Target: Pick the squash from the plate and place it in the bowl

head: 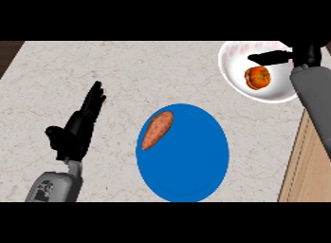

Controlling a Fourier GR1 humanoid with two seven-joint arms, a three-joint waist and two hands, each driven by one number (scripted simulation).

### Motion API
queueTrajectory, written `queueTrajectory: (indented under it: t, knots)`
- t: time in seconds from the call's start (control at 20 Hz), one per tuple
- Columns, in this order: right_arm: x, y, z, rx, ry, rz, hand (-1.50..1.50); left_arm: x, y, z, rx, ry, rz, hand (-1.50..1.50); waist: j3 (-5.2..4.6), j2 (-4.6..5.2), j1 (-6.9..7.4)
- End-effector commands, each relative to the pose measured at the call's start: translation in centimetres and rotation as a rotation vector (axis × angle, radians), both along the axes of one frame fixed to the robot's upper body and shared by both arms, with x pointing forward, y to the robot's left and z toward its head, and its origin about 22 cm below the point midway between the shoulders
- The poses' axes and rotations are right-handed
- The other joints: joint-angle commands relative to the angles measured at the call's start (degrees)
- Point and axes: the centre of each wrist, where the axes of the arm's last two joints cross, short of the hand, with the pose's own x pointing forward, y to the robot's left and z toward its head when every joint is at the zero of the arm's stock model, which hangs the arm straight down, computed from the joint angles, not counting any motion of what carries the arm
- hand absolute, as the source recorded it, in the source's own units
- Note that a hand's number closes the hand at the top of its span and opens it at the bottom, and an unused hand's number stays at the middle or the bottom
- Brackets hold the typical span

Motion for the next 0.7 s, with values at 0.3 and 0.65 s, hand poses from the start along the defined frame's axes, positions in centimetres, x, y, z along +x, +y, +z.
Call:
queueTrajectory:
  t: [0.3, 0.65]
  knots:
    - [-0.3, -1.5, 1.9, 0.219, -0.131, -0.06, -1.5, -0.5, 0.7, 0.0, -0.003, 0.012, 0.021, 0.0, -0.08, -0.42, -1.01]
    - [-4.4, -6.4, 1.0, 0.358, -0.16, 0.014, -1.5, -1.5, 3.4, 0.0, 0.005, 0.004, 0.05, 0.0, -0.11, -0.89, -2.21]
